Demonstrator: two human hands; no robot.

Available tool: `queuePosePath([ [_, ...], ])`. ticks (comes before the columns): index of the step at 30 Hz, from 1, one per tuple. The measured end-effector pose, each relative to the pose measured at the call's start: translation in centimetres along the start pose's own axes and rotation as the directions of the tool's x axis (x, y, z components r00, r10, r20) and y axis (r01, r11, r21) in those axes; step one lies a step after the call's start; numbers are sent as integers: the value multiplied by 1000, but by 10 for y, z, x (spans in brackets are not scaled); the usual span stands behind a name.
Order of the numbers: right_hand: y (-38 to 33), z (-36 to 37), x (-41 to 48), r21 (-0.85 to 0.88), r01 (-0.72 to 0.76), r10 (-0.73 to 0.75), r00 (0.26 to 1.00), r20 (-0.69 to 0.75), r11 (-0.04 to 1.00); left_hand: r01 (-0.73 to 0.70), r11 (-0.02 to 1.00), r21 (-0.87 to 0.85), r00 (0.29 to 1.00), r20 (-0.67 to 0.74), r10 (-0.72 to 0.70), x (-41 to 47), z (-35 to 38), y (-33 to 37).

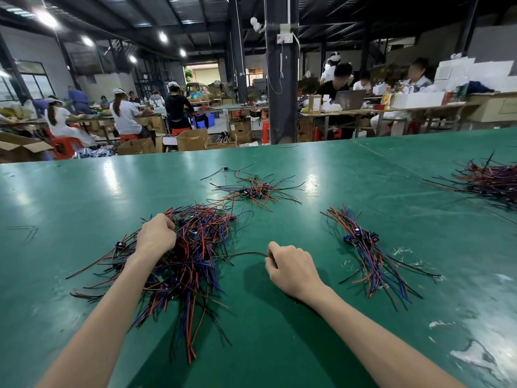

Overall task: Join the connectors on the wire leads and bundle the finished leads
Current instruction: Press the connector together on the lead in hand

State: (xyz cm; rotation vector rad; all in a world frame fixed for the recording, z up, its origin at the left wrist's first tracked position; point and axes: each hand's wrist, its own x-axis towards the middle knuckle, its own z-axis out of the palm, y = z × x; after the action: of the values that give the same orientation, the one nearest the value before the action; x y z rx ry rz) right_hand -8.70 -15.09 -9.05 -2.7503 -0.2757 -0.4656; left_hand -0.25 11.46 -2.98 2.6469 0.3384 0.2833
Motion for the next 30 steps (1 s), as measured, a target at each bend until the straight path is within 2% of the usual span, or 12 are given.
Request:
queuePosePath([
  [4, 0, 1, 0, 5, -2, 2, 1000, -2, 1000, -48, 999, -5, 994, 102, 48, 0, -3, -2],
  [8, 0, 1, 0, 3, -9, 9, 1000, -4, 1000, -69, 988, -135, 995, 61, 78, -5, -6, -4],
  [12, 1, 1, 0, 11, -4, 4, 1000, -7, 1000, -114, 971, -212, 991, -94, 96, -13, -10, -3],
  [17, 1, 1, 0, 25, -6, 7, 1000, -21, 1000, -333, 898, -287, 913, -337, 231, -25, -27, 19],
  [19, 1, 1, 0, 33, -11, 12, 1000, -27, 999, -407, 823, -397, 893, -363, 267, -33, -34, 34],
  [21, 2, 0, 0, 36, -11, 12, 999, -32, 999, -397, 684, -612, 916, -317, 248, -45, -39, 51],
  [23, 2, 0, 0, 33, -8, 10, 999, -41, 999, -302, 477, -825, 950, -216, 227, -58, -42, 68],
  [26, 2, -1, -1, 34, -15, 17, 998, -59, 999, -66, 184, -981, 959, -11, 285, -76, -45, 84],
  [28, 2, -1, -1, 36, -18, 20, 998, -58, 999, 80, 72, -994, 933, 100, 345, -84, -44, 91],
  [30, 1, -2, -1, 44, -26, 28, 999, -43, 999, 160, 40, -986, 906, 162, 392, -90, -40, 95],
])
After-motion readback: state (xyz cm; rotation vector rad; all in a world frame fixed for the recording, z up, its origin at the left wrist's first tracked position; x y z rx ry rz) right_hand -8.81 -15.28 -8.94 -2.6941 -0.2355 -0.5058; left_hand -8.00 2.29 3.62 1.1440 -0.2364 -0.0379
